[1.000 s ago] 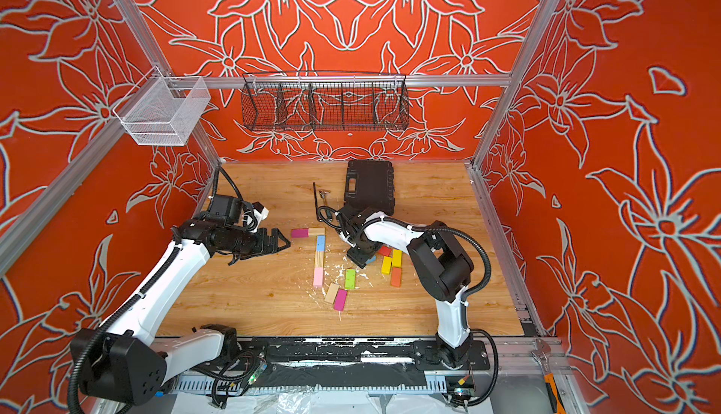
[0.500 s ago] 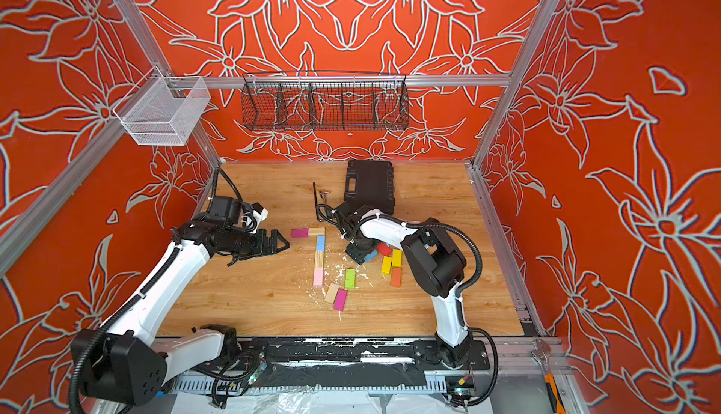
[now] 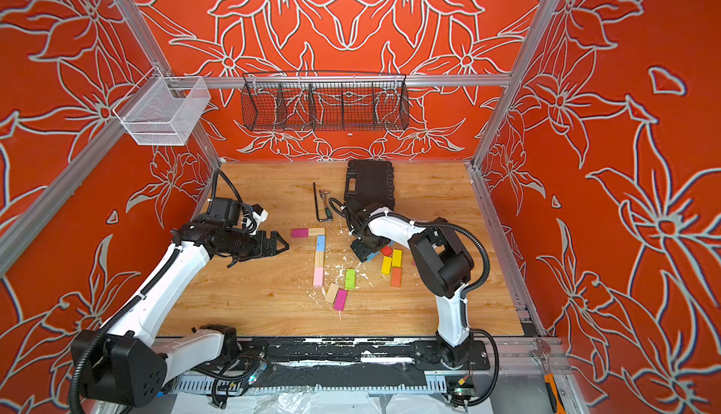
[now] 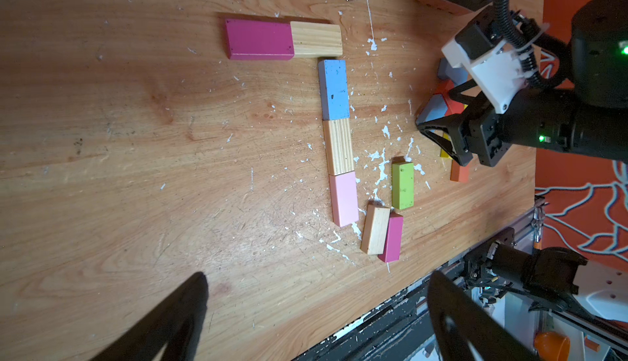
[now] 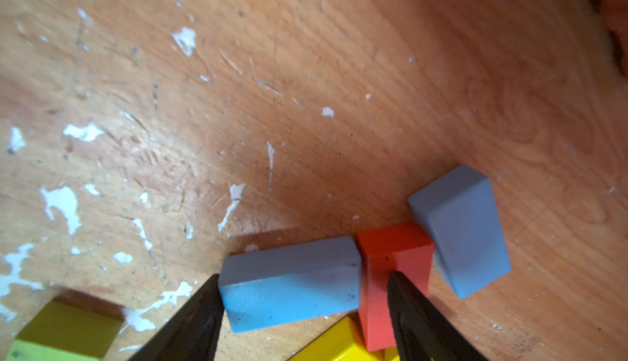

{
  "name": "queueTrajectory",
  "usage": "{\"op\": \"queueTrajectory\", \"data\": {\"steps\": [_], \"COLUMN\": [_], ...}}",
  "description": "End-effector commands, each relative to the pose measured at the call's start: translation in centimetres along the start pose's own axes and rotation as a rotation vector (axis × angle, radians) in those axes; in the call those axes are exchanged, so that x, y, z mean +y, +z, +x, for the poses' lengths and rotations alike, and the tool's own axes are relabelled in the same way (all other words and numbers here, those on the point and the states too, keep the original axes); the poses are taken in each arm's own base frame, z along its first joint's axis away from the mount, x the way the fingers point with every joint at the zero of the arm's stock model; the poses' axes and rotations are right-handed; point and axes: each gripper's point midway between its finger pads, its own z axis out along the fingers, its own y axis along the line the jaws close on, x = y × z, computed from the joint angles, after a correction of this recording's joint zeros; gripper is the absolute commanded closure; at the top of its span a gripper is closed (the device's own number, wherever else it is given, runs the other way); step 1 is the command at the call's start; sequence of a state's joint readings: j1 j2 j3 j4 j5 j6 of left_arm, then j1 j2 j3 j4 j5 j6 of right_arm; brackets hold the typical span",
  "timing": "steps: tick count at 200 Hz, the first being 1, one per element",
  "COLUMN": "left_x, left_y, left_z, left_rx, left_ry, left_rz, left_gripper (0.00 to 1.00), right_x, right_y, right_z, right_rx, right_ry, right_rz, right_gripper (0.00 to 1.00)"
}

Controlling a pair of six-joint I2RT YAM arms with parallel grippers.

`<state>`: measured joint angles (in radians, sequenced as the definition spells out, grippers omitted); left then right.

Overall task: Assemble the number 7 with building blocks
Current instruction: Adjust the building block at the center of the board, then pick up the building block from the center of the board.

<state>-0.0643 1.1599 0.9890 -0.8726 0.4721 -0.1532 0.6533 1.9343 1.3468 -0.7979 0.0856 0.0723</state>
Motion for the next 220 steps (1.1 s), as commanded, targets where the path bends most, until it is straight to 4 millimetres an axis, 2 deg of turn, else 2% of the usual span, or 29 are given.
{"op": "queueTrajectory", "data": {"steps": [1, 22, 83, 115, 146, 187, 200, 220], "left_x": [0.0, 0.1, 0.2, 0.3, 0.3, 0.4, 0.4, 0.4], "left_y": [-0.3, -0.2, -0.1, -0.2, -0.2, -0.2, -0.2, -0.2], "left_z": [0.0, 0.1, 0.2, 0.2, 0.2, 0.2, 0.2, 0.2], "left_rx": [-0.013, -0.014, -0.014, -0.021, -0.021, -0.021, -0.021, -0.021], "left_ry": [0.018, 0.016, 0.014, 0.016, 0.016, 0.013, 0.012, 0.013], "left_rz": [0.005, 0.004, 0.001, -0.001, 0.002, 0.003, 0.005, 0.007], "left_gripper": [0.02, 0.02, 0.03, 0.02, 0.02, 0.02, 0.03, 0.02], "right_x": [1.7, 2.0, 4.2, 3.8, 2.7, 3.5, 3.7, 3.7], "right_y": [1.2, 1.3, 0.4, 0.9, 1.4, 1.7, 1.6, 1.3], "right_z": [2.5, 2.7, 1.8, 2.2, 2.2, 1.1, 0.8, 0.7], "right_rx": [0.074, 0.070, 0.019, 0.035, 0.052, 0.033, 0.016, 0.006], "right_ry": [0.042, 0.051, 0.043, 0.079, 0.150, 0.341, 0.388, 0.433], "right_rz": [-0.088, -0.105, -0.181, -0.147, -0.076, -0.119, -0.123, -0.107], "right_gripper": [0.27, 0.30, 0.30, 0.30, 0.24, 0.21, 0.11, 0.10]}}
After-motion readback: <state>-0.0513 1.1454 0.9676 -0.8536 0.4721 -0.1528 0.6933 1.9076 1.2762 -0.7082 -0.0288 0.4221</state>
